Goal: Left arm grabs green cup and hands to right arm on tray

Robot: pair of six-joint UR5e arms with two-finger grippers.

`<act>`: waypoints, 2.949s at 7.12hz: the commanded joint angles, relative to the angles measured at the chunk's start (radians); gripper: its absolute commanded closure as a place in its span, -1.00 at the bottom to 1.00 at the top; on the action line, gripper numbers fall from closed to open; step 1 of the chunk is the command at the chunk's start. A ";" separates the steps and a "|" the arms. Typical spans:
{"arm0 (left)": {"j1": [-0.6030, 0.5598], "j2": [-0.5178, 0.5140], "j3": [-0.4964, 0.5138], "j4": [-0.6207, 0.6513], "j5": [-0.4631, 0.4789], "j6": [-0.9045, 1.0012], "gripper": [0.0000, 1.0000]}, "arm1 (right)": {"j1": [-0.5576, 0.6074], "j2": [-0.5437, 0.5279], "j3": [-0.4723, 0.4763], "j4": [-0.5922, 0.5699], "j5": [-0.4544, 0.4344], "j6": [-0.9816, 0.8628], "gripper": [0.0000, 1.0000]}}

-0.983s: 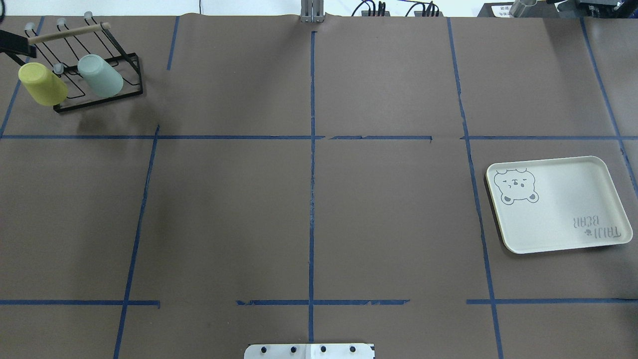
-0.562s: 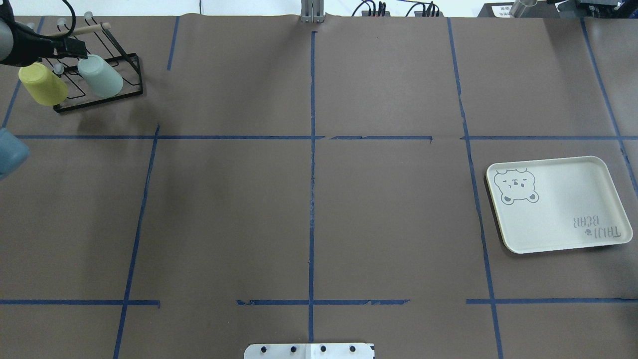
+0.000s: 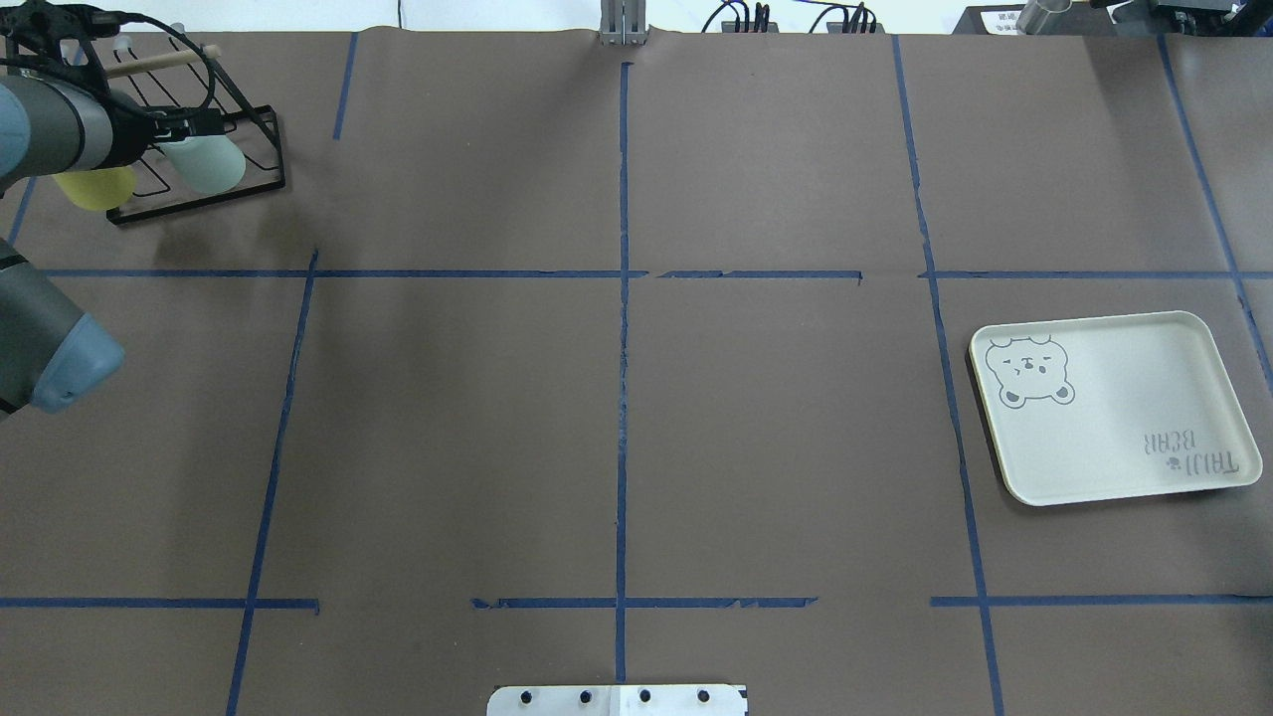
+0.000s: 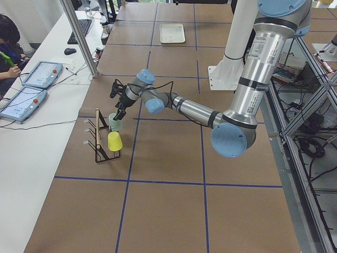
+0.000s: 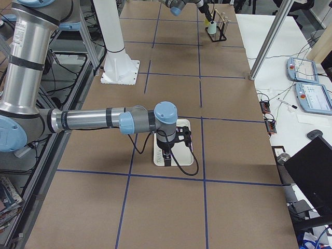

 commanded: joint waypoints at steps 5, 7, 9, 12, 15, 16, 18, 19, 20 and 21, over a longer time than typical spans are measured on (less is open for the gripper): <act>0.016 -0.052 0.101 -0.004 0.019 0.002 -1.00 | 0.000 0.000 0.001 0.000 0.002 0.001 -1.00; 0.016 -0.063 0.125 -0.004 0.019 0.004 -1.00 | 0.000 -0.002 0.003 0.000 0.002 0.001 -1.00; 0.016 -0.069 0.181 -0.072 0.019 0.004 -1.00 | 0.000 -0.002 0.001 0.000 0.002 0.001 -1.00; 0.017 -0.075 0.181 -0.074 0.018 0.007 -1.00 | 0.000 -0.002 0.001 0.000 0.002 0.001 -1.00; 0.017 -0.078 0.181 -0.074 0.018 0.007 -0.86 | 0.000 -0.002 -0.001 0.000 0.000 0.000 -1.00; 0.017 -0.078 0.178 -0.074 0.018 0.007 -0.62 | 0.000 -0.002 -0.002 0.000 0.002 0.000 -1.00; 0.017 -0.077 0.172 -0.071 0.014 0.008 -0.24 | 0.000 0.000 -0.002 0.000 0.000 0.000 -1.00; 0.016 -0.074 0.171 -0.070 0.013 0.008 -0.20 | 0.000 0.000 -0.004 0.000 0.002 0.000 -1.00; 0.014 -0.074 0.168 -0.071 0.014 0.036 -0.19 | 0.000 0.000 -0.005 0.000 0.002 0.000 -1.00; 0.013 -0.072 0.161 -0.071 0.013 0.045 -0.17 | 0.000 0.000 -0.005 0.000 0.002 0.000 -1.00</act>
